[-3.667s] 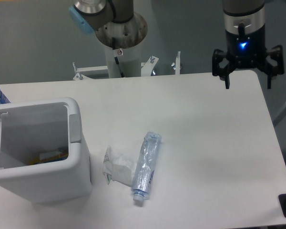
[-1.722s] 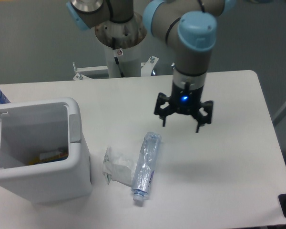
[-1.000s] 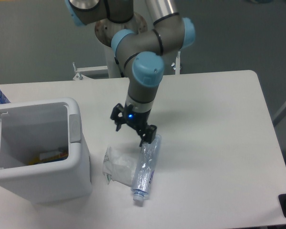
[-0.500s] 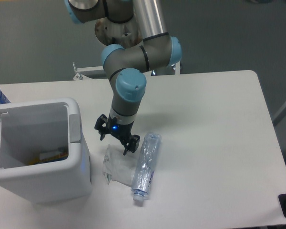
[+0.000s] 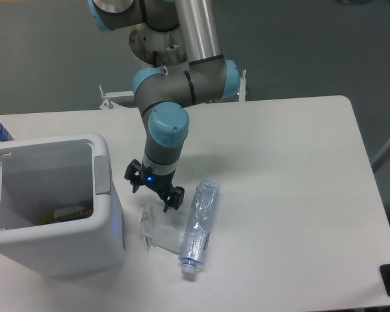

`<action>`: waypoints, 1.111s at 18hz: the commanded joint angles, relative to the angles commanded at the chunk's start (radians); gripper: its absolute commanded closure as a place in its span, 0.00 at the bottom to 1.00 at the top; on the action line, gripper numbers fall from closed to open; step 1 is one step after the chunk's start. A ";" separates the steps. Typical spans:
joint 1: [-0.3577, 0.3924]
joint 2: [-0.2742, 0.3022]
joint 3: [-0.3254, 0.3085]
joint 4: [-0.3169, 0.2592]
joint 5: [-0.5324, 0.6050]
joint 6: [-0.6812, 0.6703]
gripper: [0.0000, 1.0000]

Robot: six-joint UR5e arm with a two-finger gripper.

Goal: Place the trash in the trash can
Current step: 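Lower the gripper onto the white tissue and close on it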

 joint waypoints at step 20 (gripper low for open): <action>-0.002 -0.026 0.040 -0.002 0.041 -0.170 0.90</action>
